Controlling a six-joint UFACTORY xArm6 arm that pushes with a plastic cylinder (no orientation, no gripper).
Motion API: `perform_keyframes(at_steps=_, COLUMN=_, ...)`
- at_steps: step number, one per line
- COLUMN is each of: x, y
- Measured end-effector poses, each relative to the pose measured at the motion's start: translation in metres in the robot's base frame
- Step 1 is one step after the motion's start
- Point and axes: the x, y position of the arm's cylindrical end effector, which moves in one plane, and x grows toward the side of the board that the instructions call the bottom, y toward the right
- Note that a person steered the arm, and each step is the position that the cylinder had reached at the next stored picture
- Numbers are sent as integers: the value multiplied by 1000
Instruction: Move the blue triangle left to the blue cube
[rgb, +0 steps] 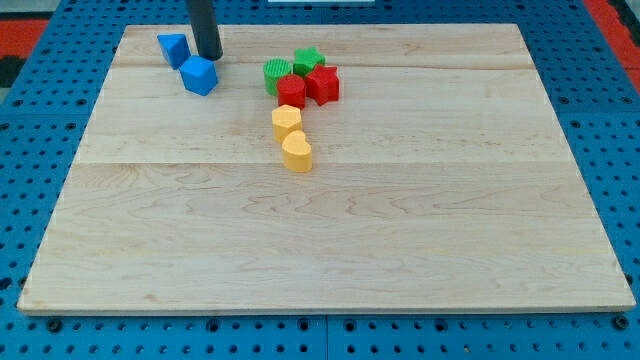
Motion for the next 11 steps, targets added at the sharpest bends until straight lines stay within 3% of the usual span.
perform_keyframes(at_steps=1, x=-29, y=-10)
perform_keyframes(at_steps=3, x=-12, y=-87)
perform_keyframes(at_steps=5, x=28, y=-93)
perform_keyframes(at_steps=6, x=3, y=-115)
perform_keyframes(at_steps=7, x=-11, y=-95)
perform_keyframes(at_steps=8, x=9, y=-62)
perform_keyframes(at_steps=10, x=55, y=-51)
perform_keyframes(at_steps=11, x=36, y=-52)
